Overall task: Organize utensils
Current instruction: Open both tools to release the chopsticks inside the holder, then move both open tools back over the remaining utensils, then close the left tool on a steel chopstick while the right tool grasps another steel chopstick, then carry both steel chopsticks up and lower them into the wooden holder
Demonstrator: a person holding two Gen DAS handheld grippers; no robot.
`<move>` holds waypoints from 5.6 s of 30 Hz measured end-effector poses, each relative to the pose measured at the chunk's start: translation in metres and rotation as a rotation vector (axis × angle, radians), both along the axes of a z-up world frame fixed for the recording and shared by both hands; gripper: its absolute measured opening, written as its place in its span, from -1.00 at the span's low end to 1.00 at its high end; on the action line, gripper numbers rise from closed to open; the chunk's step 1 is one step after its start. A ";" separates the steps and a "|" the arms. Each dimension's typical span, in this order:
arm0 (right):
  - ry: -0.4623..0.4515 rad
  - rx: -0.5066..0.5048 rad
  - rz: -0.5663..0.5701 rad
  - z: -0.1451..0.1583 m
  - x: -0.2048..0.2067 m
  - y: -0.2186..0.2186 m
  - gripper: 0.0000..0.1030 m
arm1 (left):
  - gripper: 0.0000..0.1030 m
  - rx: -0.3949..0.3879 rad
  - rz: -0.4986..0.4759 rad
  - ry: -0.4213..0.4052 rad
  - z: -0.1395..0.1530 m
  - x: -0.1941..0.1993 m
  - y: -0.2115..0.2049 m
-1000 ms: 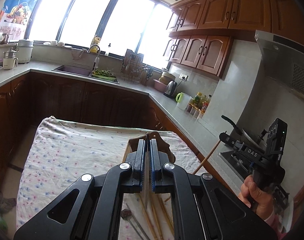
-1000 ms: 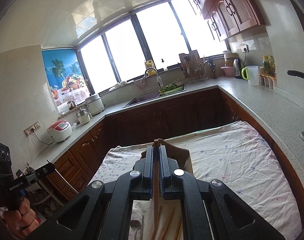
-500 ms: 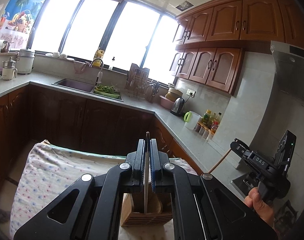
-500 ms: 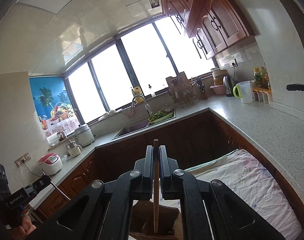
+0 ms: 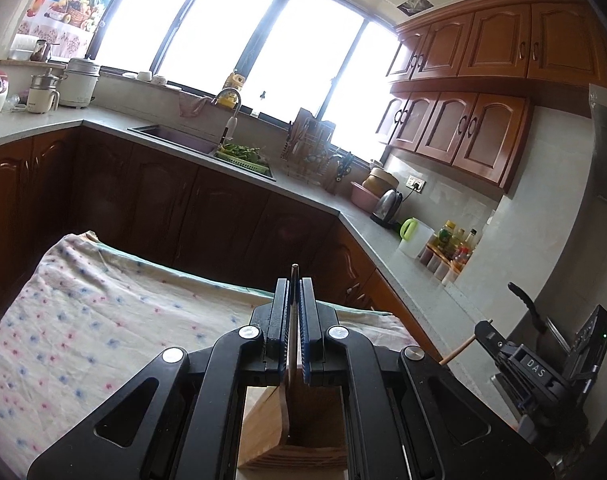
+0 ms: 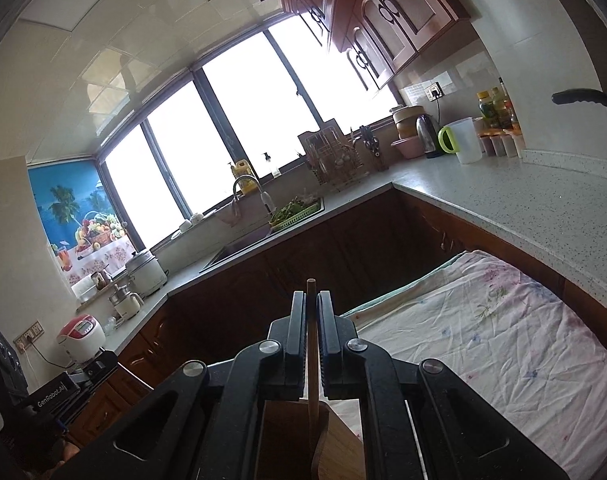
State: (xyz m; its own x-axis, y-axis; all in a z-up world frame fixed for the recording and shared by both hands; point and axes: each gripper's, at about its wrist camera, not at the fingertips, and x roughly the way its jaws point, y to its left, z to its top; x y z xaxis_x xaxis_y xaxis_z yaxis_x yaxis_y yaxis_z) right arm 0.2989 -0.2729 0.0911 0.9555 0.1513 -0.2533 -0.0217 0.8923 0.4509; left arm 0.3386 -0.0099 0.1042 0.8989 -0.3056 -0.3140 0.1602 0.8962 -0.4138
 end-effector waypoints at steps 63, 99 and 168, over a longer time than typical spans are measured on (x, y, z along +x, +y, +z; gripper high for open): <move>0.245 -0.148 0.208 -0.062 -0.186 0.031 0.87 | 0.56 0.128 0.059 0.347 -0.086 -0.195 0.069; 0.492 -0.258 0.226 -0.121 -0.154 0.040 -0.25 | -0.15 0.245 -0.076 0.565 -0.142 -0.167 0.036; 0.219 -0.262 0.249 -0.009 -0.178 0.039 -0.92 | -0.94 0.080 -0.193 0.248 -0.024 -0.212 0.048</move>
